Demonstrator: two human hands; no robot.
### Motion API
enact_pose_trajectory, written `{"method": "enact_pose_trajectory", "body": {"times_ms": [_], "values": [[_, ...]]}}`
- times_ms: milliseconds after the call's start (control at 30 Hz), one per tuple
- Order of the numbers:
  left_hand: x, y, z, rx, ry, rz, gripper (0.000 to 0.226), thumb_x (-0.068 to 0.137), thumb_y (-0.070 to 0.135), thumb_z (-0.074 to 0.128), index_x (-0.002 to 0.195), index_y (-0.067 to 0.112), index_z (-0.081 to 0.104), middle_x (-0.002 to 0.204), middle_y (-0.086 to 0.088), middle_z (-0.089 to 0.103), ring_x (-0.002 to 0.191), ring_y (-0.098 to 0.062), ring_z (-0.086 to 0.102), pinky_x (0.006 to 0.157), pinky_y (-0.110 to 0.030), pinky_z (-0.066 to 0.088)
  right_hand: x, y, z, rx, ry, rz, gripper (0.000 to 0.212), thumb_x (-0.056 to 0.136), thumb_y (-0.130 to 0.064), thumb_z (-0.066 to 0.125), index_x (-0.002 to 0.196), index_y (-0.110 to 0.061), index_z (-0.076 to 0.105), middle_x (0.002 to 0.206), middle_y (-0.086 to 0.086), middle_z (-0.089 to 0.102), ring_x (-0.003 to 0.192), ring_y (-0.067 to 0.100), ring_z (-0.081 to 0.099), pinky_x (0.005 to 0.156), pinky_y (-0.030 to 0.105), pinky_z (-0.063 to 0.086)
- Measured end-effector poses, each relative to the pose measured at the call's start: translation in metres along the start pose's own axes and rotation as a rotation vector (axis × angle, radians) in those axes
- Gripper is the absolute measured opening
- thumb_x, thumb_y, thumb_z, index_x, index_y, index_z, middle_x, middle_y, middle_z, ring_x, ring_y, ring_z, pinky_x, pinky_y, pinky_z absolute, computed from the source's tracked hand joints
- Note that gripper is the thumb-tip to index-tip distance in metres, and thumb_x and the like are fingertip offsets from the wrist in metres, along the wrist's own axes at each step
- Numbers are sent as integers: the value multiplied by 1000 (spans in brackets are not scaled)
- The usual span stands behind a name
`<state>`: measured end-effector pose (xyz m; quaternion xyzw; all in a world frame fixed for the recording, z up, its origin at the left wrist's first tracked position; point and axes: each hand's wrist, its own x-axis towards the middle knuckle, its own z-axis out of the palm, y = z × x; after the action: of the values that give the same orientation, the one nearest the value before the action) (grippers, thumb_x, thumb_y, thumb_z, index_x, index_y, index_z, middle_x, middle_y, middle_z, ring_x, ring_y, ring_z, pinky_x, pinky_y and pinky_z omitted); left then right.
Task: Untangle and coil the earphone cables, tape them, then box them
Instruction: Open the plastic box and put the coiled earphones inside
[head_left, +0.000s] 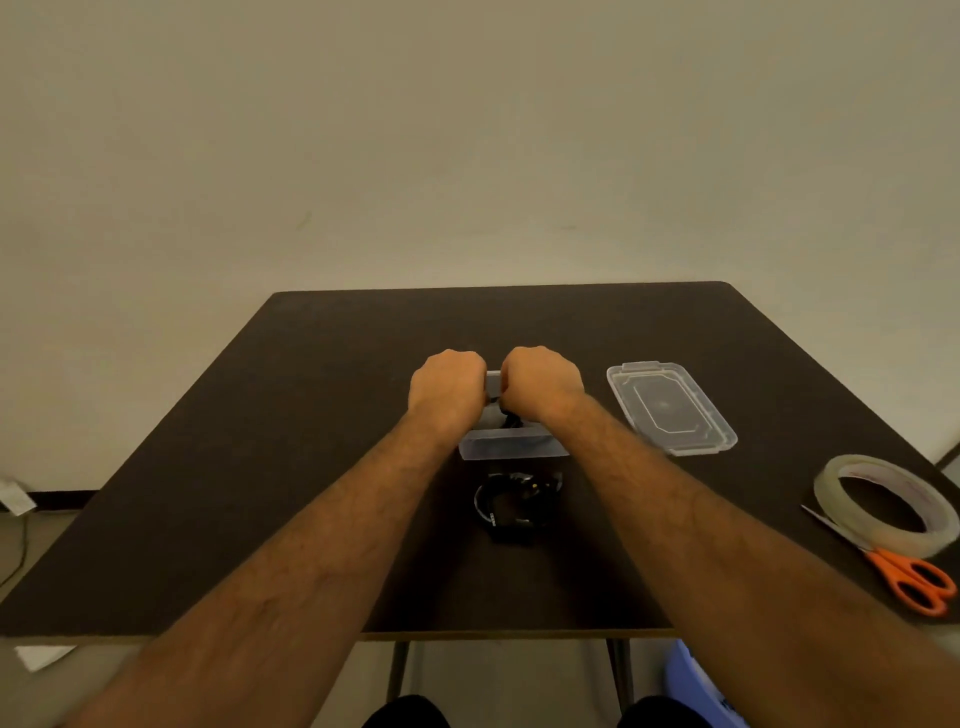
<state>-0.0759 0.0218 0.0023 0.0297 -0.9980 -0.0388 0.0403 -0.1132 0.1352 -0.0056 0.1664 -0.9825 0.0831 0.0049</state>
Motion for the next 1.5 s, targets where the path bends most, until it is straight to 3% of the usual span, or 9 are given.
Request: {"method": "enact_pose_trajectory", "body": {"times_ms": [267,467,667,800,933,1033,1200,1300,1500], "values": [[-15,0,2,-104,81,-20,15,96,28,61,104,19,70,84,0,63,73,-15,58,68,-31,51,-16,-1,-9,-5,94,-23,15,93,-31,63,99,-19,70,83,-1,64,74,14,62,68,30,53],[-45,10,-5,-212,111,0,20,96,36,59,108,20,65,100,-1,67,88,-16,61,79,-34,54,-47,10,-28,83,204,30,16,94,-34,61,86,-20,66,79,-1,65,72,12,62,66,28,52],[-78,19,-3,-236,106,1,17,95,35,61,101,21,68,95,2,68,82,-12,63,76,-33,58,-80,23,-31,165,136,89,18,91,-32,64,79,-19,64,72,-1,63,68,12,62,59,26,47],[-98,17,11,-226,51,-82,24,93,40,64,105,20,67,98,-1,68,85,-13,64,76,-32,58,-101,28,-16,242,-66,189,22,91,-38,66,89,-17,62,74,1,67,58,10,67,54,23,53],[-109,9,23,-275,-42,-205,34,92,43,64,113,16,63,98,-2,66,80,-13,62,62,-25,50,-118,23,-2,360,-192,312,29,88,-42,69,92,-16,58,79,3,70,62,12,70,57,24,59],[-112,7,28,-307,-122,-262,30,93,43,62,106,16,64,90,0,63,75,-12,61,57,-24,46,-127,17,1,397,-216,363,27,88,-39,71,88,-15,58,78,3,71,60,11,69,57,24,58],[-114,6,31,-407,-192,-331,26,92,42,63,100,17,67,88,-2,69,72,-13,67,61,-27,55,-130,10,7,458,-239,371,16,90,-27,69,88,-14,60,82,4,72,67,12,73,59,24,59],[-115,6,28,-479,-226,-348,23,94,38,62,101,17,68,84,-1,71,62,-10,64,53,-23,50,-131,11,5,497,-222,363,13,90,-23,70,91,-14,62,81,5,72,65,11,72,55,23,58],[-112,2,14,-624,-111,-287,18,95,35,61,97,18,68,74,1,69,57,-6,59,54,-21,46,-128,16,-17,583,-172,283,16,90,-20,69,100,-9,66,81,6,73,66,12,72,62,27,61]]}}
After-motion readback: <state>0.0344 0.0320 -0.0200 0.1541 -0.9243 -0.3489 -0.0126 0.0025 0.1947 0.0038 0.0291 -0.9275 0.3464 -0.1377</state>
